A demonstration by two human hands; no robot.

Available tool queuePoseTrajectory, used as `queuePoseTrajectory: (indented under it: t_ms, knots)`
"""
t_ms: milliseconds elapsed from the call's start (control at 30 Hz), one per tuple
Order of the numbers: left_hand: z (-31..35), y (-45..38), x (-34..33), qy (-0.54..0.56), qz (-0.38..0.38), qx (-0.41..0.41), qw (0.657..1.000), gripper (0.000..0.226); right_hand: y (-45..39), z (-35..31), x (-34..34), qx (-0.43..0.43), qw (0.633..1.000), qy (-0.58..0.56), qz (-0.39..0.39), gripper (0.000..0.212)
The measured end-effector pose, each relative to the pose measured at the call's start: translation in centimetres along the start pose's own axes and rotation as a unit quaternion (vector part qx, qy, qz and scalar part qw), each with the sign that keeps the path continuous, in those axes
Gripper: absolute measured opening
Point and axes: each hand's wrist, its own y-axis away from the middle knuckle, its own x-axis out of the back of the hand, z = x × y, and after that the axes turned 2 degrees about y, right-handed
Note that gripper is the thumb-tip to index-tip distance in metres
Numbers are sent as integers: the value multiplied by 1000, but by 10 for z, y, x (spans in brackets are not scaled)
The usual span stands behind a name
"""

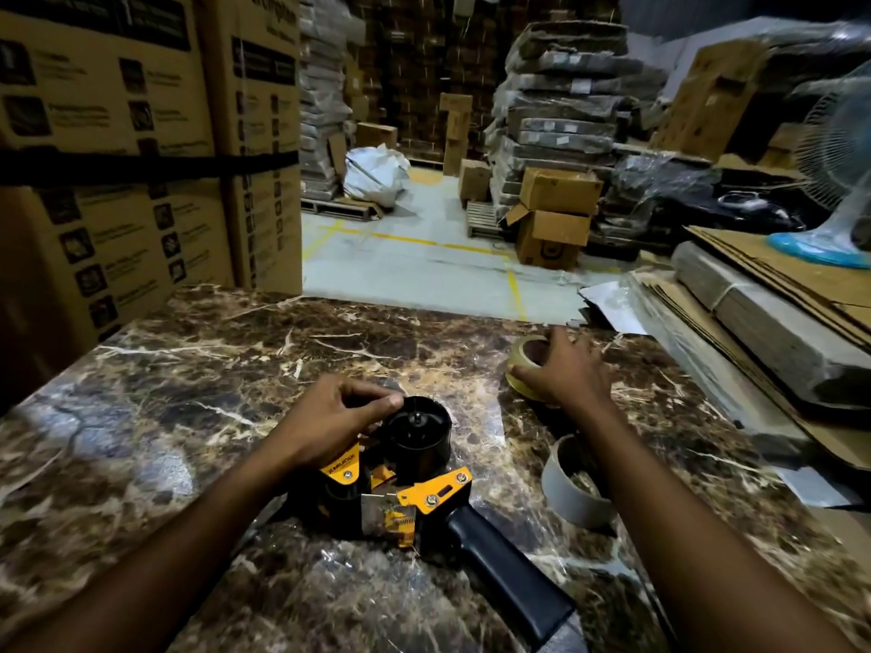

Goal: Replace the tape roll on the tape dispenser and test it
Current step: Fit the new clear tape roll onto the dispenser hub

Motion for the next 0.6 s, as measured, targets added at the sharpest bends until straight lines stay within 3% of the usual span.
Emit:
queuePoseTrajectory:
  t_ms: [167,300,467,600]
  knots:
    - [1,1,-1,0,0,5,1000,17,-6,2,0,-1,999,-33,-14,91]
    - [-2,-1,2,1,20,11,1000,18,0,-2,2,62,990,-127,-18,83]
    - [-2,3,4,20,52,17,998,18,28,-26,12,174,944,-274,-52,63]
    - [-5,8,9,60,67,26,996,19,51,-46,22,245,910,-319,-104,66]
